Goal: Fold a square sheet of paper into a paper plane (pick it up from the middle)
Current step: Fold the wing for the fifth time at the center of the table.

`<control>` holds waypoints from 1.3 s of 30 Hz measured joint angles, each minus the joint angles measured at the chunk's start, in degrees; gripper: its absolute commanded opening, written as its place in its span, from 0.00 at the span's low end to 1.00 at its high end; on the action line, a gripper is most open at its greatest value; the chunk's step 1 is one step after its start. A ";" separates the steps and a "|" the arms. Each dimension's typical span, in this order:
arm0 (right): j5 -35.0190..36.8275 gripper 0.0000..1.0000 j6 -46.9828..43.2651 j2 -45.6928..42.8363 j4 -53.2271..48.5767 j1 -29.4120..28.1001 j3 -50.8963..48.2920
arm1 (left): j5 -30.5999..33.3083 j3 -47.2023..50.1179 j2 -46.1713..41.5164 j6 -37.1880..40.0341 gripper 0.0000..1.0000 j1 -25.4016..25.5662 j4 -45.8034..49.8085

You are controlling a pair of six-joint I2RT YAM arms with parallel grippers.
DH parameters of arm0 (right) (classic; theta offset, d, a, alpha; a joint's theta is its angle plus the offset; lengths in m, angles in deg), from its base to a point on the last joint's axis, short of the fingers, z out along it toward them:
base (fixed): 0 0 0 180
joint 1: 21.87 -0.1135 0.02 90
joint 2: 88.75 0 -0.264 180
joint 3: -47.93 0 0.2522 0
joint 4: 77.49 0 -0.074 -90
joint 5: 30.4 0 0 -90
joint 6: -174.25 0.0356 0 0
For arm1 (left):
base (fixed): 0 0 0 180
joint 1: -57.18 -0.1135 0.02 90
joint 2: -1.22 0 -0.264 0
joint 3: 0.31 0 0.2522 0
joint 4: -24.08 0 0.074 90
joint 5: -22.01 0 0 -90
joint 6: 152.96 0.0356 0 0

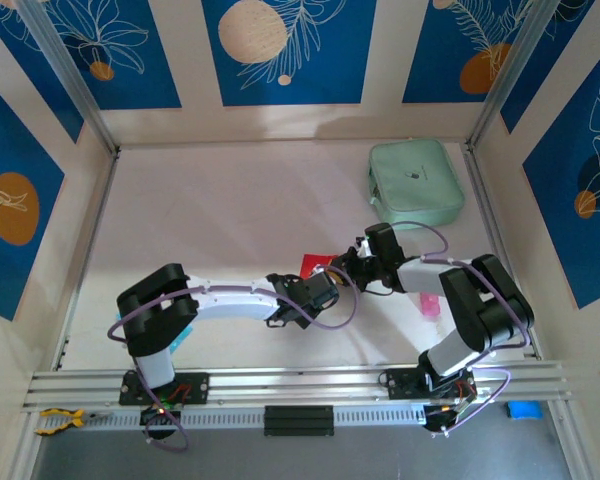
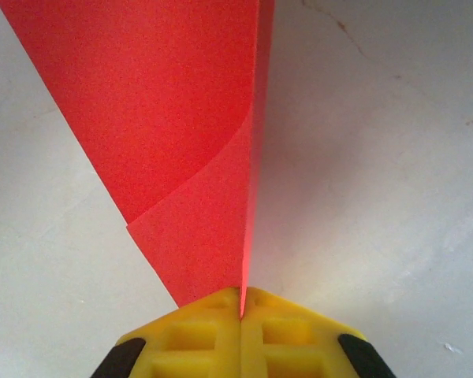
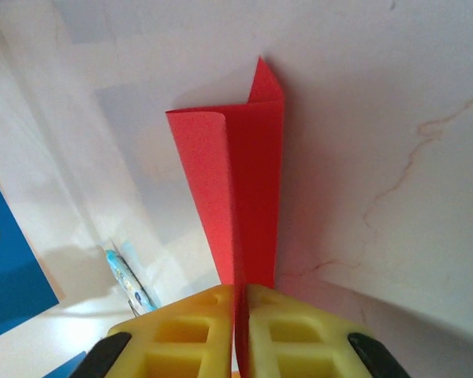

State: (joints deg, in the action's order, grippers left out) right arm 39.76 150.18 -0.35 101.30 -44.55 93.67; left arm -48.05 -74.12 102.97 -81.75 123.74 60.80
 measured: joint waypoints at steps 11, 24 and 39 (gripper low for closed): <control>1.51 0.31 -2.47 -5.92 -4.90 2.82 -0.74 | -2.01 2.99 -0.59 -0.87 0.00 -1.27 -2.89; 0.87 0.45 -3.52 -7.17 -7.87 3.41 -0.74 | -3.87 4.68 -1.95 -1.90 0.00 -2.23 -4.85; -0.07 0.23 -2.99 3.61 -10.25 -1.33 5.95 | -3.85 4.83 -1.95 -1.88 0.02 -2.25 -5.18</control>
State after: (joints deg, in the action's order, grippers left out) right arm 39.70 147.19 3.26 91.05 -45.88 99.62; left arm -51.89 -69.29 101.03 -83.63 121.49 55.62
